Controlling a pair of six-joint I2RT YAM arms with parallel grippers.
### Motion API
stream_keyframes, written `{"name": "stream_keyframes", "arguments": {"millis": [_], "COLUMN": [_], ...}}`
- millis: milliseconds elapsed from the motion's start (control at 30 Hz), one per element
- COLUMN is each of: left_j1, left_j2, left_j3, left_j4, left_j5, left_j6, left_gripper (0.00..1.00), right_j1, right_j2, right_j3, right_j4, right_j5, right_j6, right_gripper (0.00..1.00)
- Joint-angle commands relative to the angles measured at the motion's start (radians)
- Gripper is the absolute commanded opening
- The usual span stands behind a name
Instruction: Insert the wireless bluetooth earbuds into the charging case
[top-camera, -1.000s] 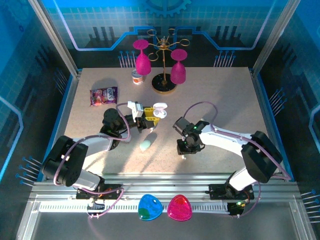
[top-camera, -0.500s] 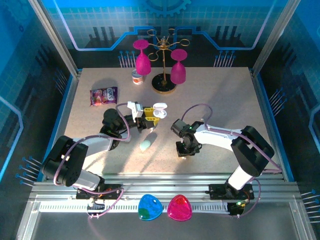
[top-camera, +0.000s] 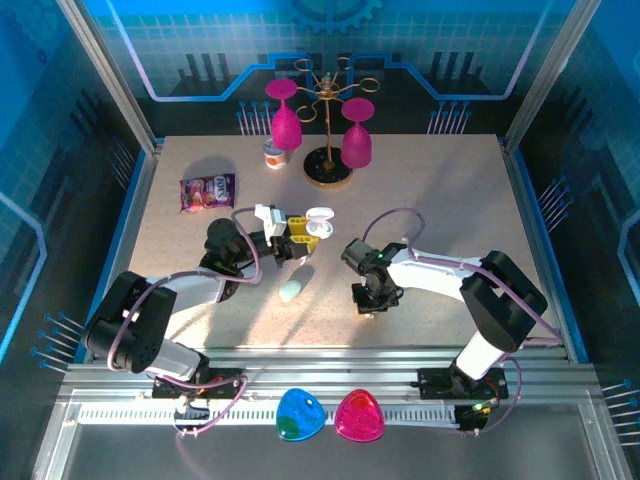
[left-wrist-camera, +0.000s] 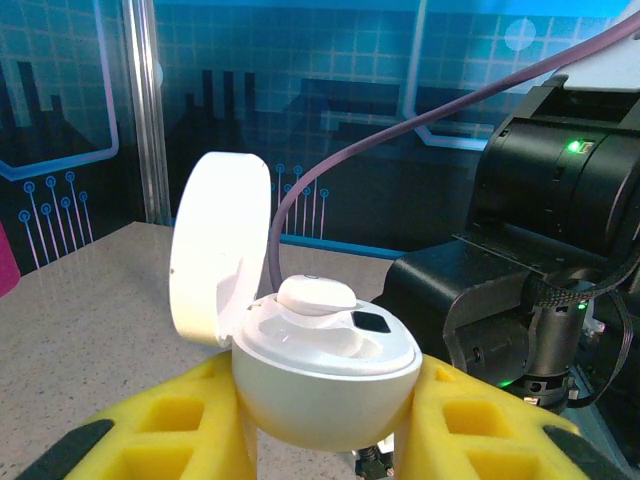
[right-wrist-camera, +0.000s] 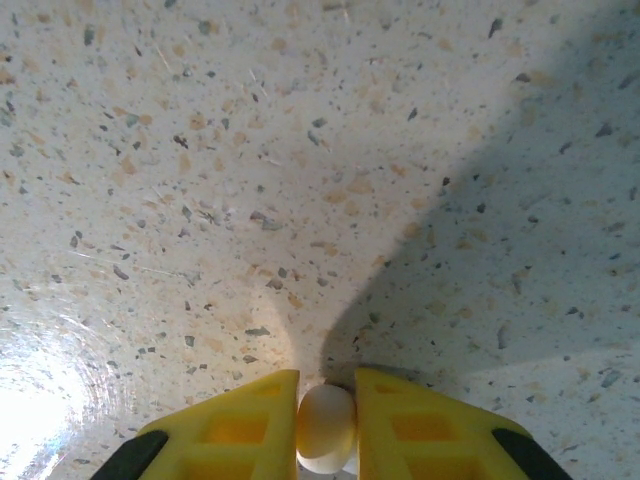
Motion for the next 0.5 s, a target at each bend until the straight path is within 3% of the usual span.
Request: {"name": "stream_keyframes", "arguments": {"millis": [0,300,467], "left_j1": [0.009,0.000,-0.023], "left_j2": [-0.008,-0.008,0.036], "left_j3": [-0.008,-0.007,-0.001], "left_j4": [0.031,0.050,0.127], "left_j5": [0.002,-0.030,-0.040], "left_j6": [0.013,0.018,-0.029], "left_gripper": [0.22,0.22,0.21], "right_j1": [0.013,-0.021,-0.094], "right_j2": [-0.039,-0.241,-0.414], "right_j3": [-0.001,-0.031,-0.105], "right_j4": [-0.007,0.072,0.230], "right_j5": [0.006,0.002,-0.159], "right_j6": [0.021,0.005,0.010], "right_gripper": [0.18,0.18,0.16]}}
